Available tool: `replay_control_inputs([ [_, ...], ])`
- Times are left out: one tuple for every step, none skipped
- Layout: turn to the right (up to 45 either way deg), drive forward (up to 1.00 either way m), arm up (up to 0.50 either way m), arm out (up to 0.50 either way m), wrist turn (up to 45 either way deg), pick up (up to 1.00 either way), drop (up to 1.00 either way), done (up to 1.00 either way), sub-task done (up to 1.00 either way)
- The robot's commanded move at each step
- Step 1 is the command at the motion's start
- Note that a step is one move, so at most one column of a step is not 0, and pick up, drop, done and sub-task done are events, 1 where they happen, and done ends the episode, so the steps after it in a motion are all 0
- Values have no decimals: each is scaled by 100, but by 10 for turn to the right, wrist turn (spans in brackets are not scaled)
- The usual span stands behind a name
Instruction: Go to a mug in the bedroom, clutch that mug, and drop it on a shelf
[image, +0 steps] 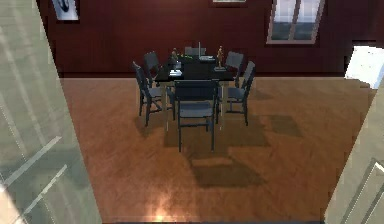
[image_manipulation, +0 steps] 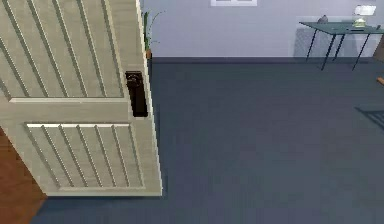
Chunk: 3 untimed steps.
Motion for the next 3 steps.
replay_control_inputs([
  [0, 100, 0, 0, 0, 0, 0, 0, 0],
  [0, 20, 0, 0, 0, 0, 0, 0, 0],
  [-360, 0, 0, 0, 0, 0, 0, 0, 0],
])
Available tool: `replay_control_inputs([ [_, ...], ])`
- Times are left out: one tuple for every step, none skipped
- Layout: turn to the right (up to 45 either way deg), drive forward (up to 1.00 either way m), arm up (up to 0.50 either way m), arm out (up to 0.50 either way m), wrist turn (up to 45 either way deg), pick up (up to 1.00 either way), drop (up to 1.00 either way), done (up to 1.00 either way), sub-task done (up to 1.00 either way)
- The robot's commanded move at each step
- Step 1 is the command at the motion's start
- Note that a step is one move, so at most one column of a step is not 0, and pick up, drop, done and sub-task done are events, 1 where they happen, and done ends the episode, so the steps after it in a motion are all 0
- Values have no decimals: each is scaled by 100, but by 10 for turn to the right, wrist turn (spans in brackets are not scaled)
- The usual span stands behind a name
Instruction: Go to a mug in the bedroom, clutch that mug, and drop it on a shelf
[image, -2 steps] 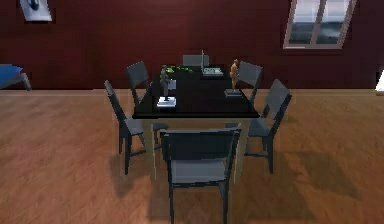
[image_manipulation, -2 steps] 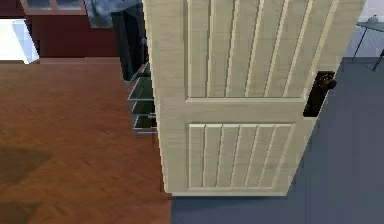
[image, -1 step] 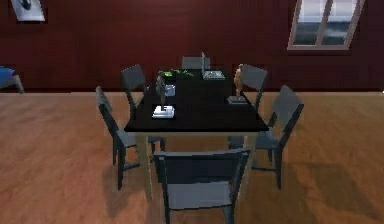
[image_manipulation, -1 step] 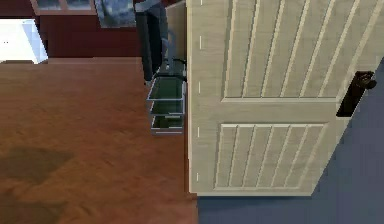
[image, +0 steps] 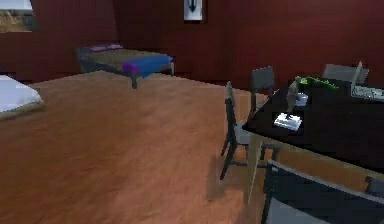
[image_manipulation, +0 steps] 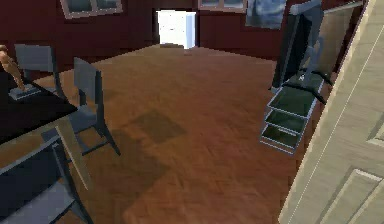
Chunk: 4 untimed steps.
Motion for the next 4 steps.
replay_control_inputs([
  [0, 100, 0, 0, 0, 0, 0, 0, 0],
  [-60, 0, 0, 0, 0, 0, 0, 0, 0],
  [0, 20, 0, 0, 0, 0, 0, 0, 0],
  [-180, 0, 0, 0, 0, 0, 0, 0, 0],
])
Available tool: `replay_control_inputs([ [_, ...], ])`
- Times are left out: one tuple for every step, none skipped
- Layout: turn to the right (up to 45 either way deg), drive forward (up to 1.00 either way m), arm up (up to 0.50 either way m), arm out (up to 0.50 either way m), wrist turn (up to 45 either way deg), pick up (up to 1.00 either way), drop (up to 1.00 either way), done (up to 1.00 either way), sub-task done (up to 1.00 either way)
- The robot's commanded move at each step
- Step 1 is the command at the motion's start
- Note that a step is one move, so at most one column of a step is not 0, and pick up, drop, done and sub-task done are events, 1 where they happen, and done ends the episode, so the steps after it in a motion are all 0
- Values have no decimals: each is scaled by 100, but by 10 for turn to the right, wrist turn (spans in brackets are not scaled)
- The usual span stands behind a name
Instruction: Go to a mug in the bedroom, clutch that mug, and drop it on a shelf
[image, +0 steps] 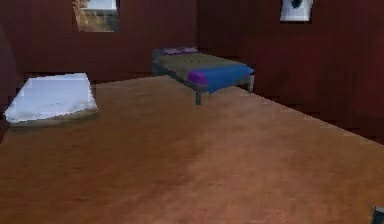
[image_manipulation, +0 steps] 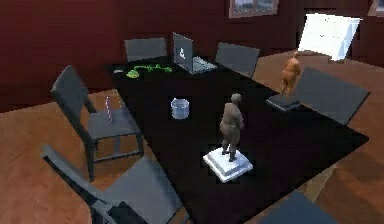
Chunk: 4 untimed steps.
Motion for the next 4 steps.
replay_control_inputs([
  [270, 0, 0, 0, 0, 0, 0, 0, 0],
  [0, 65, 0, 0, 0, 0, 0, 0, 0],
  [330, 0, 0, 0, 0, 0, 0, 0, 0],
  [0, 40, 0, 0, 0, 0, 0, 0, 0],
])
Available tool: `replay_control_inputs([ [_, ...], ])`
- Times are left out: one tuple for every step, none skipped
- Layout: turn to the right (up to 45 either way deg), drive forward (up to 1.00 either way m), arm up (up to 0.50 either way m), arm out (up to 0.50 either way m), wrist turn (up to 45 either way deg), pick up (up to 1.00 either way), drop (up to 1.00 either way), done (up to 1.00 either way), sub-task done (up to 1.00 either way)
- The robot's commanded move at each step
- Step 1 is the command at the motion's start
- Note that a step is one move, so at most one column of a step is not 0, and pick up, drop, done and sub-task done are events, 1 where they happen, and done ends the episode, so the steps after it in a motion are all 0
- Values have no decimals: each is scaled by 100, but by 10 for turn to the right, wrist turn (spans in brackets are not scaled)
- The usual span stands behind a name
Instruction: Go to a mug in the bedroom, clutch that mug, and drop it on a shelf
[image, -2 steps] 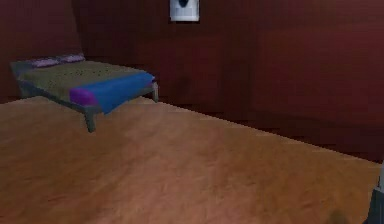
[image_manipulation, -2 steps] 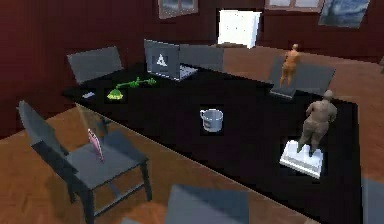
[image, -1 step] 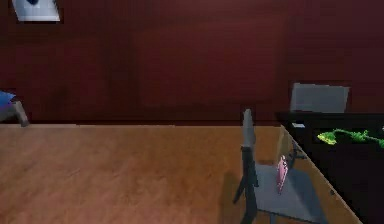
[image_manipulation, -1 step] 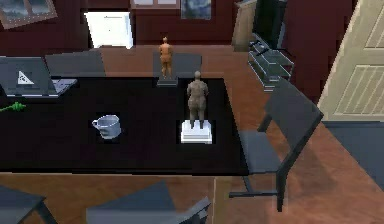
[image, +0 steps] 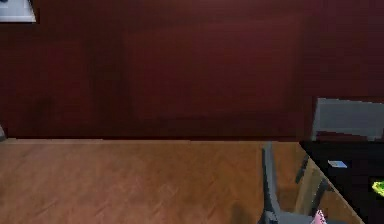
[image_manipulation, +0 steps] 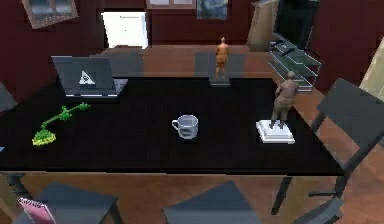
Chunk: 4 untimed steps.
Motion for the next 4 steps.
replay_control_inputs([
  [450, 0, 0, 0, 0, 0, 0, 0, 0],
  [0, 35, 0, 0, 0, 0, 0, 0, 0],
  [-180, 0, 0, 0, 0, 0, 0, 0, 0],
  [0, 0, 50, 0, 0, 0, 0, 0, 0],
])
